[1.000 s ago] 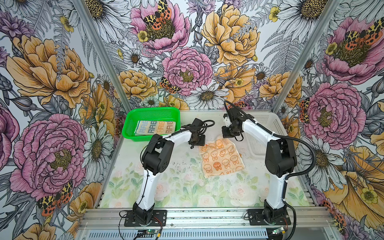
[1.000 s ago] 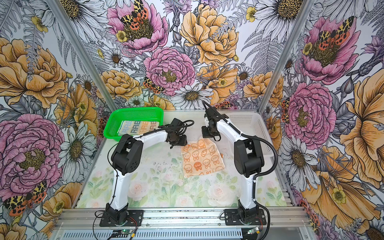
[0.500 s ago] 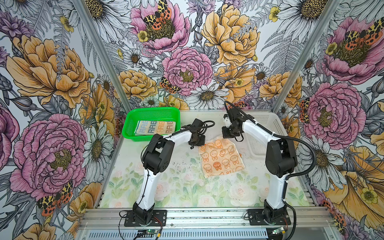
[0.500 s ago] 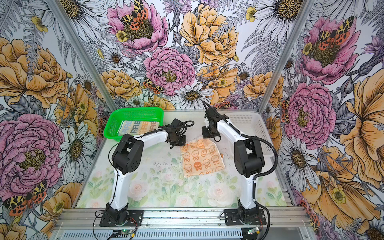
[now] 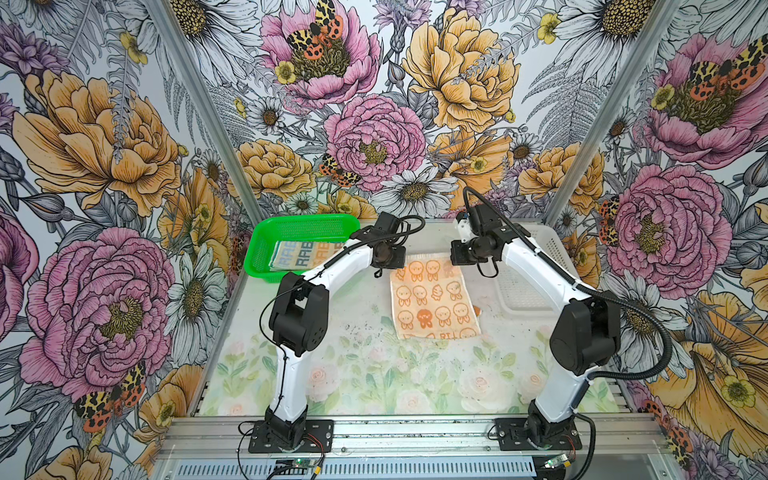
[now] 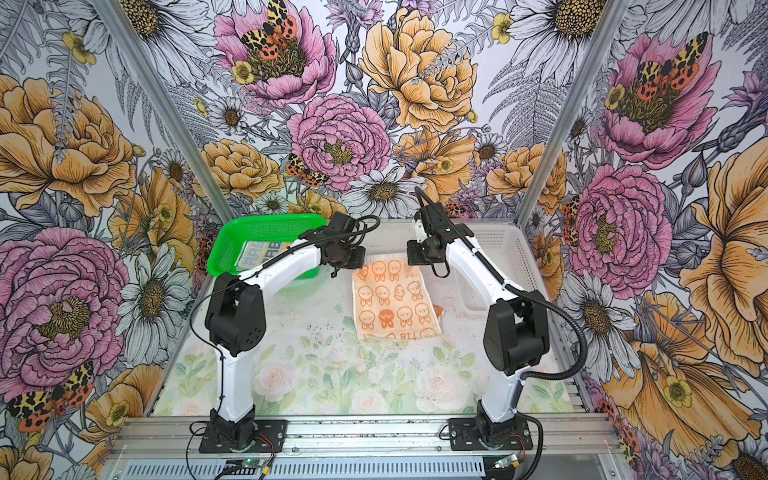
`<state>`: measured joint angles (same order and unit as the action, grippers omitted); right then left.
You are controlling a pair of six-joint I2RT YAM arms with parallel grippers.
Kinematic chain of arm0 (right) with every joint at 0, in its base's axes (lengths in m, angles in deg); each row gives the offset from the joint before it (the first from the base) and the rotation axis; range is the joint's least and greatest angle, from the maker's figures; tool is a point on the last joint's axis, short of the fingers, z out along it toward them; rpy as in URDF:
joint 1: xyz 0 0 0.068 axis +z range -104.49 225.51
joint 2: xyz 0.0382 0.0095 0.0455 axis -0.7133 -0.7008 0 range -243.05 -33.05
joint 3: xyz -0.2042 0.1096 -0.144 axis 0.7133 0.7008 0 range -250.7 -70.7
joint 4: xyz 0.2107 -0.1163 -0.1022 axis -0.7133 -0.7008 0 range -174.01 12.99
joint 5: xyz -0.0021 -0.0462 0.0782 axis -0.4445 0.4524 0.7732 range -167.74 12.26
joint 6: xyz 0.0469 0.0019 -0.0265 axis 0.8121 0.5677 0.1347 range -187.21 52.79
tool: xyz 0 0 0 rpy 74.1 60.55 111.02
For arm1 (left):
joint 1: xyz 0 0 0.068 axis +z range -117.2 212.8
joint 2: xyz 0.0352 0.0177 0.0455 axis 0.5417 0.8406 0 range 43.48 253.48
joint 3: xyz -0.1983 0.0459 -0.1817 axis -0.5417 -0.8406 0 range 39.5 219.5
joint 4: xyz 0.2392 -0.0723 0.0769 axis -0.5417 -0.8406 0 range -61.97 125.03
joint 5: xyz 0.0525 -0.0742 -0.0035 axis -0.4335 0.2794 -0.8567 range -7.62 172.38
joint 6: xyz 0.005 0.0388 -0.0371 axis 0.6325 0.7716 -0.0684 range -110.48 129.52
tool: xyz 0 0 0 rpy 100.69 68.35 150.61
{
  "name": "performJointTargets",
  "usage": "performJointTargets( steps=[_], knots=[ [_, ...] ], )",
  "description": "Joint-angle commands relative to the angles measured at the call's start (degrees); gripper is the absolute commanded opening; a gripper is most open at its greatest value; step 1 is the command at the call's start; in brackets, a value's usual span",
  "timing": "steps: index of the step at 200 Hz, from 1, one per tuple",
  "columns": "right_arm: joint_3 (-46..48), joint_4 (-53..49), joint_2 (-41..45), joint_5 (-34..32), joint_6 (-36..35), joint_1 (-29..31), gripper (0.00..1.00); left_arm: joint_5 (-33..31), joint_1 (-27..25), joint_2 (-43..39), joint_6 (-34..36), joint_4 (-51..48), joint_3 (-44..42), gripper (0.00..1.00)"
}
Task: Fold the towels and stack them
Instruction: 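Lift the bunny towel up by its far corners with both grippers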
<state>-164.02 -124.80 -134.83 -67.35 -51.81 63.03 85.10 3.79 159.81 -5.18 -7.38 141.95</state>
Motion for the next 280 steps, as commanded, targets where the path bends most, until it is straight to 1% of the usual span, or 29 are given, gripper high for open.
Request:
performJointTargets(
  steps=[1, 20, 23, 38, 54, 70, 101, 104, 116, 137, 153, 170, 189, 204, 215, 228, 240, 255, 280],
  knots=[
    [-4.04, 0.86, 6.06, 0.40, 1.39, -0.95, 0.00, -3.90, 0.79, -8.36, 2.58, -0.28, 4.57, 0.00],
    [-6.32, 0.75, 9.53, 0.50, 1.61, -1.43, 0.00, -5.73, 0.81, -11.47, 3.47, -0.35, 7.21, 0.00],
    [-6.69, 0.76, 10.07, 0.57, 1.59, -1.52, 0.00, -5.88, 0.80, -13.57, 3.72, -0.35, 7.63, 0.00],
    [-8.43, 0.77, 12.61, 1.24, 1.42, -1.74, 0.00, -6.72, 0.80, -16.51, 4.11, -0.27, 9.36, 0.00],
    [-10.13, 0.77, 15.31, 2.44, 1.04, -1.80, 0.00, -7.23, 0.56, -19.74, 4.82, -0.27, 10.24, 0.00],
    [-11.08, 0.77, 18.41, 4.38, 0.90, -1.78, 0.00, -9.14, -0.55, -23.48, 6.20, -0.17, 9.92, 0.00],
    [-11.62, 0.74, 25.20, 8.85, 0.01, -1.78, 0.00, -14.27, -5.86, -31.48, 9.85, -0.16, 7.83, 0.00],
    [-11.63, 0.74, 25.94, 9.38, -0.18, -1.71, 0.00, -16.52, -6.60, -32.38, 10.12, -0.13, 7.47, 0.00],
    [-11.54, 0.68, 28.87, 11.26, -0.69, -1.66, 0.00, -20.49, -9.57, -35.83, 10.65, -0.06, 6.12, 0.00],
    [-12.18, 0.51, 33.36, 14.46, -1.07, -1.63, 0.00, -25.83, -14.66, -41.47, 9.95, -0.18, 5.06, 0.00],
    [-13.98, -0.05, 35.42, 15.92, -0.74, -1.69, 0.00, -26.98, -17.43, -44.75, 8.39, -0.24, 5.83, 0.00],
    [-16.38, -0.87, 35.82, 15.93, 0.69, -1.82, 0.00, -26.81, -18.09, -46.58, 6.63, -0.19, 7.23, 0.00],
    [-18.50, -1.72, 34.24, 14.81, 2.74, -2.23, 0.00, -26.07, -16.64, -45.95, 6.85, -0.32, 8.45, 0.00],
    [-19.27, -2.36, 31.76, 13.89, 4.50, -2.78, 0.00, -23.86, -13.20, -44.71, 6.22, -0.34, 7.98, 0.00],
    [-19.34, -3.04, 29.46, 13.21, 5.62, -3.51, 0.00, -20.15, -8.99, -43.48, 4.47, -0.25, 7.04, 0.00],
    [-18.51, -3.63, 25.95, 12.38, 6.74, -4.73, 0.00, -13.74, -3.19, -41.46, 2.33, 0.44, 5.04, 0.00],
    [-17.12, -3.54, 22.60, 12.96, 7.86, -6.47, 0.00, -9.34, 0.48, -38.69, 1.35, 0.98, 3.58, 0.00],
    [-15.68, -3.37, 17.35, 14.47, 7.64, -8.02, 0.00, -7.94, 2.32, -35.07, 2.06, 2.49, 1.67, 0.00],
    [-15.86, -2.92, 7.98, 13.39, 5.48, -9.26, 0.00, -5.58, 4.58, -27.77, 2.82, 4.79, -0.28, 0.00]
  ],
)
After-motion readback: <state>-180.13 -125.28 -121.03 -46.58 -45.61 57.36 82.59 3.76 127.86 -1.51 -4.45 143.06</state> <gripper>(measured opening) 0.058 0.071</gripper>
